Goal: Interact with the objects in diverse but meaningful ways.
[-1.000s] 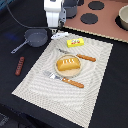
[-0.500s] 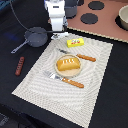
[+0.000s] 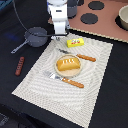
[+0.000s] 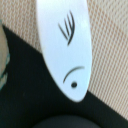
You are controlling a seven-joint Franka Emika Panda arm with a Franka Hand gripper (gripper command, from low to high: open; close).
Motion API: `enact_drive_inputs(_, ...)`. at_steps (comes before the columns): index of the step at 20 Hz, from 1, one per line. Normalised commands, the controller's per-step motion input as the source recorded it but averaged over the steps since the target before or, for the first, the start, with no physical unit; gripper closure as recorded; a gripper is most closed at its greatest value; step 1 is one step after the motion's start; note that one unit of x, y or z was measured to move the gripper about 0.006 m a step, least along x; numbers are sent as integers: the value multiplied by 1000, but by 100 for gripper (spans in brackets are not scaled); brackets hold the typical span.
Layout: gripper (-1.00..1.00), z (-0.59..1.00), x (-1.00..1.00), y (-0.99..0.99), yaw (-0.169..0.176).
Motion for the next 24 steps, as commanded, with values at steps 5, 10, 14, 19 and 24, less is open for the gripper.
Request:
enact_drive_inputs(5,-100,-26,-39,167,48)
enact_drive_inputs(10,-100,-106,-36,161,39)
enact_drive_inputs(14,-100,-254,0,124,38)
enact_drive_inputs(19,-100,-211,3,63,31)
enact_drive_inputs(24,100,-243,9,13,20)
